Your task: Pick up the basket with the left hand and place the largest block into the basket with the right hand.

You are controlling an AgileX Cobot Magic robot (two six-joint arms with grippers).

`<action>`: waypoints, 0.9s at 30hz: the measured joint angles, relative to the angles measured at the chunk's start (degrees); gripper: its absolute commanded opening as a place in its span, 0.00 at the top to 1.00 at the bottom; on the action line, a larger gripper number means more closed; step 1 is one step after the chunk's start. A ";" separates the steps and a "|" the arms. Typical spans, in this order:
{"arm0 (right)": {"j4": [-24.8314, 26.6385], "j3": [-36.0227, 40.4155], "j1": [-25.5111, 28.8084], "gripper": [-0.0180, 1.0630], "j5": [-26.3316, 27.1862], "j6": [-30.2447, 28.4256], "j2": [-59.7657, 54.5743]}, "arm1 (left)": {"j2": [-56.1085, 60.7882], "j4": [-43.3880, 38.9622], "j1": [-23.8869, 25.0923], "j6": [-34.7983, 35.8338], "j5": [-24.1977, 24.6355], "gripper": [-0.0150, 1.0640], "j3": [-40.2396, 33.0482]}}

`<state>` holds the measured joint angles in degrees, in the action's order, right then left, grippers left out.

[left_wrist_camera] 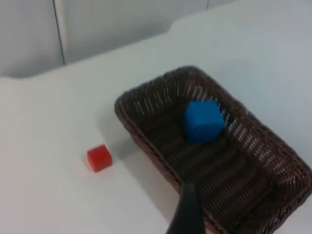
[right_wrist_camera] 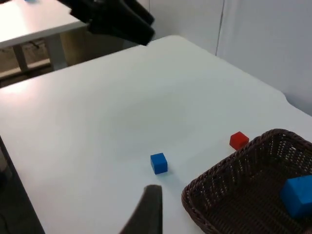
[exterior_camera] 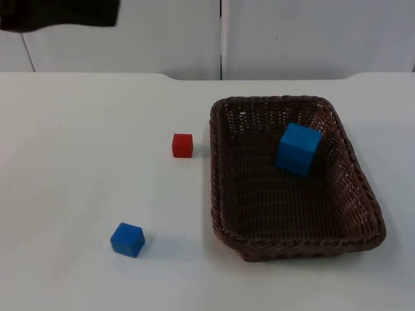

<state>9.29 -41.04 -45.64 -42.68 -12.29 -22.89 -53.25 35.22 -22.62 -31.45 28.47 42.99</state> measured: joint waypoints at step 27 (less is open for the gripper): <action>-4.49 9.66 0.00 0.22 -12.53 7.94 17.23 | 27.50 -12.24 0.00 4.98 20.51 0.39 -0.36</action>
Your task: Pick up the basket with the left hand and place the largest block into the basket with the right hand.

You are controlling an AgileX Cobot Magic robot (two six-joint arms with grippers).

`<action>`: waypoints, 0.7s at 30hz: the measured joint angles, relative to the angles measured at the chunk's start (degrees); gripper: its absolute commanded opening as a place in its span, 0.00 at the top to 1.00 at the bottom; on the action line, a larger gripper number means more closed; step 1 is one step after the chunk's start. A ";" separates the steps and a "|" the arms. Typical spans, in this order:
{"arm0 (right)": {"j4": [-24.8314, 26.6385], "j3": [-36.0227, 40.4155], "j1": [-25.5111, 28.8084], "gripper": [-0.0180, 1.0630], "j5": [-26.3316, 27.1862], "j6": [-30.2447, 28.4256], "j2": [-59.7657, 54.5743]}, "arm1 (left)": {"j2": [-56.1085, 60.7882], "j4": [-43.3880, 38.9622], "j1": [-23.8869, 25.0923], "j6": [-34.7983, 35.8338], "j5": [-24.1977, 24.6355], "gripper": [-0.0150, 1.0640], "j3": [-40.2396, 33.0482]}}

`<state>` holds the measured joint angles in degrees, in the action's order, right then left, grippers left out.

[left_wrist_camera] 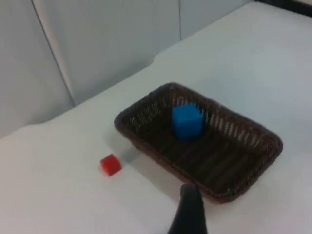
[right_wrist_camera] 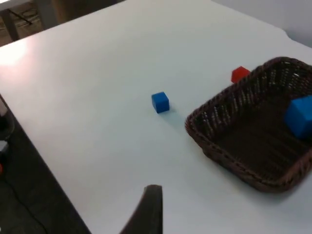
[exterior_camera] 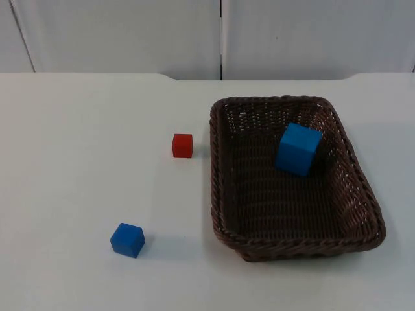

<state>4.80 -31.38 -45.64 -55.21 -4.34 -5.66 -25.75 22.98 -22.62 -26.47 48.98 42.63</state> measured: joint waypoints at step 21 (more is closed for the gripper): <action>-4.80 0.00 0.00 0.22 -5.15 4.34 5.43 | 19.40 -11.29 0.00 14.08 6.31 0.39 -9.63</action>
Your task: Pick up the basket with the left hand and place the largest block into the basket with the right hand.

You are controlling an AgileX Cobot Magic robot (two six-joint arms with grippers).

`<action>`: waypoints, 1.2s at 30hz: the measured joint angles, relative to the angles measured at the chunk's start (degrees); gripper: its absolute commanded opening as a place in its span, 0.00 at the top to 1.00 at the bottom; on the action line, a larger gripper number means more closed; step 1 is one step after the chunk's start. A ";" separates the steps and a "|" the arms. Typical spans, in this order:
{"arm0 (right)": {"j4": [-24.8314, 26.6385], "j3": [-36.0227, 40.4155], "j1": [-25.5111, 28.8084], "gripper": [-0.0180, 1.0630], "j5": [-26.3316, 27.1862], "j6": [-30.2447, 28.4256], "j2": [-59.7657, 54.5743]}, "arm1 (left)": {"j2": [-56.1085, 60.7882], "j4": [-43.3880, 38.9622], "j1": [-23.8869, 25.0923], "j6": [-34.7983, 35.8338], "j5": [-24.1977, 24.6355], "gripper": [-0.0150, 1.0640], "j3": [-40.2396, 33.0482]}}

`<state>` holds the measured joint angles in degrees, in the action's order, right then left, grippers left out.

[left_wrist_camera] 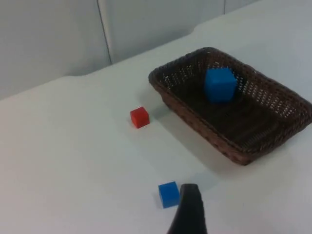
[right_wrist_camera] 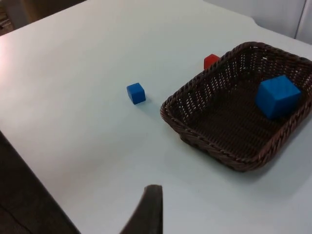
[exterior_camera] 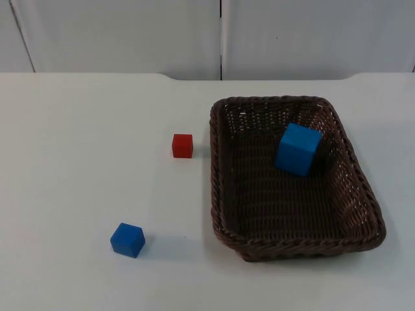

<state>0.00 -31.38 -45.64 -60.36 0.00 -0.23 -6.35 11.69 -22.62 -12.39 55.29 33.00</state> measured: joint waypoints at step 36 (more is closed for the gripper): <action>0.39 1.43 0.00 0.22 -1.37 -1.24 0.00 | 6.14 -6.53 0.00 9.29 6.23 0.39 -4.48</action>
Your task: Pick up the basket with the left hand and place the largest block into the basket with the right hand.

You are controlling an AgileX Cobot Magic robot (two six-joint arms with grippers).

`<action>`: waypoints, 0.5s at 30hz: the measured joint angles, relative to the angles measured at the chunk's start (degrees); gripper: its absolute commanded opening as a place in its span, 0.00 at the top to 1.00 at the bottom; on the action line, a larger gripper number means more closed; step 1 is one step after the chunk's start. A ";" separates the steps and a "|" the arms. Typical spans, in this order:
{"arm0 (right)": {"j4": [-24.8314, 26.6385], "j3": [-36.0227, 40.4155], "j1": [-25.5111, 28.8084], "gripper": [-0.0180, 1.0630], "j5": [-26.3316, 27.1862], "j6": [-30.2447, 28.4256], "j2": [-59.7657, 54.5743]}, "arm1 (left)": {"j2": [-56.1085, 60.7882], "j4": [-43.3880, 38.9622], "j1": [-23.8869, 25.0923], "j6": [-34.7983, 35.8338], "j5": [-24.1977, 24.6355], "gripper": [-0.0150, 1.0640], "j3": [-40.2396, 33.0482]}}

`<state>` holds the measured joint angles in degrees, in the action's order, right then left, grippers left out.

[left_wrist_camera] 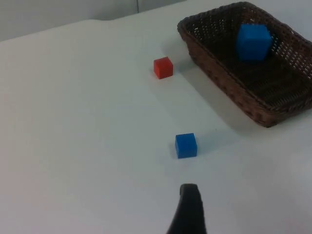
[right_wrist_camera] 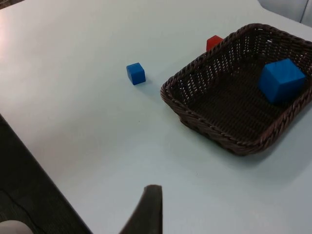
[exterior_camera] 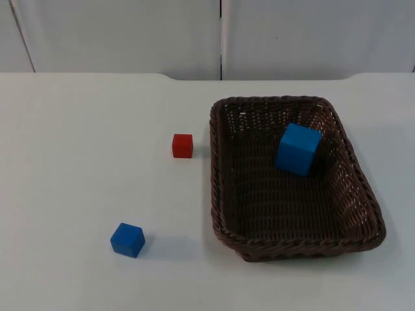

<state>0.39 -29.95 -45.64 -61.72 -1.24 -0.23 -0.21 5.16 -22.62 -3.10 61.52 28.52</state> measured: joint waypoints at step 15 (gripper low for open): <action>0.00 0.00 0.00 0.18 0.00 0.37 0.00 | 0.00 0.00 0.00 0.04 0.12 0.22 0.00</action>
<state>0.39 -29.95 -45.64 -61.72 -0.87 -0.23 -0.21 5.16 -22.62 -3.06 61.64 28.52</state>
